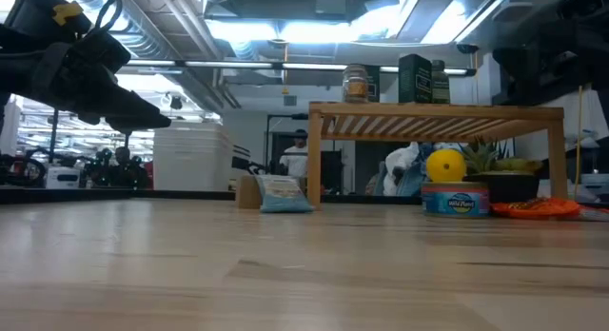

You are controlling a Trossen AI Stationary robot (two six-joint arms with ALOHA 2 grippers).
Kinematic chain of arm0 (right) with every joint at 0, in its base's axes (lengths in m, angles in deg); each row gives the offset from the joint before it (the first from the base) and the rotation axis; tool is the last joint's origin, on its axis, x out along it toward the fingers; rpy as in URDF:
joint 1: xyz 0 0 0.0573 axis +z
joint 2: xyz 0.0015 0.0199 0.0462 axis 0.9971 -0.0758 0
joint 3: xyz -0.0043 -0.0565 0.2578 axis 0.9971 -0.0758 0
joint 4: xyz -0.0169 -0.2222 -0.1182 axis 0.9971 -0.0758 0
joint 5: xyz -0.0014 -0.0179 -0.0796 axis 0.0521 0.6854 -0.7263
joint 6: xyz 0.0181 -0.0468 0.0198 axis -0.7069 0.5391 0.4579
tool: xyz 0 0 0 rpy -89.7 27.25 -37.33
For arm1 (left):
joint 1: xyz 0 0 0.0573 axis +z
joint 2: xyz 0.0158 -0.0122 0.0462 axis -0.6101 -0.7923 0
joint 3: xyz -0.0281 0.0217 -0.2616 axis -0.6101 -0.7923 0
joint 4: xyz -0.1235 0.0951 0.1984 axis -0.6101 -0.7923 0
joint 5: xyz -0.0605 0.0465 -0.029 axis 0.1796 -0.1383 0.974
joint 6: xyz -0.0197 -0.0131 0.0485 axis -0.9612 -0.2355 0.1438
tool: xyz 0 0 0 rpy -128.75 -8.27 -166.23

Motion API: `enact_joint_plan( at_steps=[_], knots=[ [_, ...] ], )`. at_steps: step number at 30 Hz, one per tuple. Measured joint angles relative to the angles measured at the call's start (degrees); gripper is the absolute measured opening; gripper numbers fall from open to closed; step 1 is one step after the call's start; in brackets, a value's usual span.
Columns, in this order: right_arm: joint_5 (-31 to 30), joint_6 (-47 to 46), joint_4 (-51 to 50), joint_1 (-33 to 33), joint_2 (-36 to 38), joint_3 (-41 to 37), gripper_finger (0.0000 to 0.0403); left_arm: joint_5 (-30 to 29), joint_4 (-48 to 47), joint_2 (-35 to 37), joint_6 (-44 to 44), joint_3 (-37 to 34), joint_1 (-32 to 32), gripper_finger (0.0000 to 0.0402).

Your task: Shelf spices

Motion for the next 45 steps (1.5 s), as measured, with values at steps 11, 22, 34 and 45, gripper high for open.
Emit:
enact_joint_plan(
  at_steps=[11, 22, 34, 45],
  knots=[
    [0.0, 0.0, 0.0, 0.0, 0.0, 0.0, 0.0270, 0.0, 0.0, 0.0, 0.0, 0.0, 0.0, 0.0202],
    [0.0, 0.0, 0.0, 0.0, 0.0, 0.0, 0.0270, 0.0, 0.0, 0.0, 0.0, 0.0, 0.0, 0.0202],
    [0.0, 0.0, 0.0, 0.0, 0.0, 0.0, 0.0270, 0.0, 0.0, 0.0, 0.0, 0.0, 0.0, 0.0202],
    [0.0, 0.0, 0.0, 0.0, 0.0, 0.0, 0.0270, -1.0, 2.3, 0.0, -2.0, 0.0, 0.0, 0.0202]
  ],
)
